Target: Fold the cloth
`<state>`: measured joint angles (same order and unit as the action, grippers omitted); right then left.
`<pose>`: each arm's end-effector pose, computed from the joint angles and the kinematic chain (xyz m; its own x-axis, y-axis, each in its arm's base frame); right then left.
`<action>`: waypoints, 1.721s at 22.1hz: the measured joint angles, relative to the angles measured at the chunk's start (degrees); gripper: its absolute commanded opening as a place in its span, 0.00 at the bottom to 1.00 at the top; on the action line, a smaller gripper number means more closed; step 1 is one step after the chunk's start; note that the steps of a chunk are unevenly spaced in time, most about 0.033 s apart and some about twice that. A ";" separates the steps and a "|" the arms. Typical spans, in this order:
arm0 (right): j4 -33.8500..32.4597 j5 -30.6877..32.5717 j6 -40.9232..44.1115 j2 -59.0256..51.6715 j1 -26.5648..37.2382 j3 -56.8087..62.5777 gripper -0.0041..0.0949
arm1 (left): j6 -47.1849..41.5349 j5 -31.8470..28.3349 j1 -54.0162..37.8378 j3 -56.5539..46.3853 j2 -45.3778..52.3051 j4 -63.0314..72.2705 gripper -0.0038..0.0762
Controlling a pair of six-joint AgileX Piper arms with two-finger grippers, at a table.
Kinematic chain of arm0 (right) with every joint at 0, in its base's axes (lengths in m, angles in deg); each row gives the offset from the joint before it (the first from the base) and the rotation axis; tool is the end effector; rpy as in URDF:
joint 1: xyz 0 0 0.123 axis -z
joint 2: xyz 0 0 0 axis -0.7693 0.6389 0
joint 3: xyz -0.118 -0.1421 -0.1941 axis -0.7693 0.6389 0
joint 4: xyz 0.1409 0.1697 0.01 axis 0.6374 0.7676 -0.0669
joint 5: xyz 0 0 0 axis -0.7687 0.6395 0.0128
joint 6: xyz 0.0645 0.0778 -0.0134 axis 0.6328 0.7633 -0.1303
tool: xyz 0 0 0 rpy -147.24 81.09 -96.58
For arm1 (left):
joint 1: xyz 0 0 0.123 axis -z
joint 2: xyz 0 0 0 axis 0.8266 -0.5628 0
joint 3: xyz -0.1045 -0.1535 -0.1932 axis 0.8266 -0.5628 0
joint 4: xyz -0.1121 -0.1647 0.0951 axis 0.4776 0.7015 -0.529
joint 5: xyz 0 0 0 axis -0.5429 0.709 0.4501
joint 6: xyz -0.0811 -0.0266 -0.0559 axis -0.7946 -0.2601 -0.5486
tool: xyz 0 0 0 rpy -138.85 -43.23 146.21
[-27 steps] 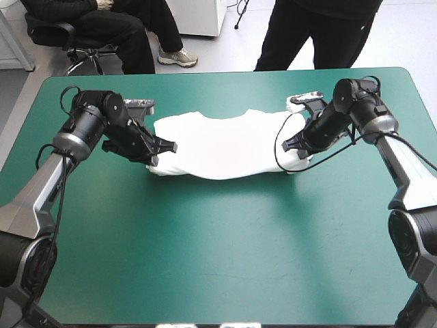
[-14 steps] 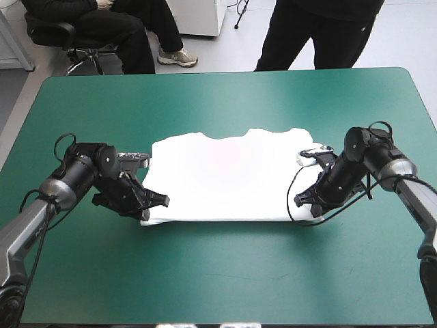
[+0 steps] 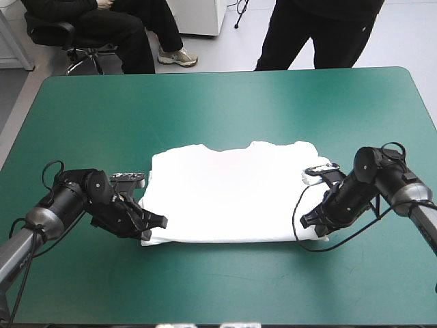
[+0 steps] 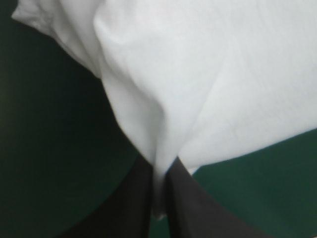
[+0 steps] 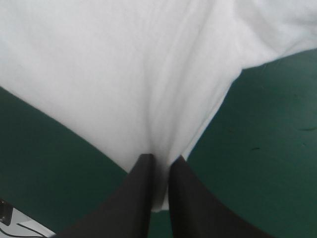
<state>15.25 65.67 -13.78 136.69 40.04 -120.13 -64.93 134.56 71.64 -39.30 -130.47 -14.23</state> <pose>0.2091 0.0645 0.2392 -0.9148 -0.3962 -0.0782 -0.4028 0.8815 0.2462 0.1870 -0.0814 0.2343 -0.9775 0.1667 -0.1295 0.1971 0.9401 -0.2783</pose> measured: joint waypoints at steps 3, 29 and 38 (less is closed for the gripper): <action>-0.06 0.00 -0.25 0.00 0.00 -0.37 0.60 | 0.84 1.26 0.00 0.00 0.00 0.00 0.53; -19.64 -10.57 12.98 14.60 0.00 -20.53 0.61 | -2.20 10.17 0.00 34.44 8.36 -9.20 0.57; -16.49 -12.20 12.02 22.67 3.87 -20.58 0.30 | -3.22 10.24 0.00 34.44 8.36 -9.43 0.57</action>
<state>-1.24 53.47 -1.76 159.36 43.92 -140.71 -68.15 144.80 71.64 -4.86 -122.11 -23.67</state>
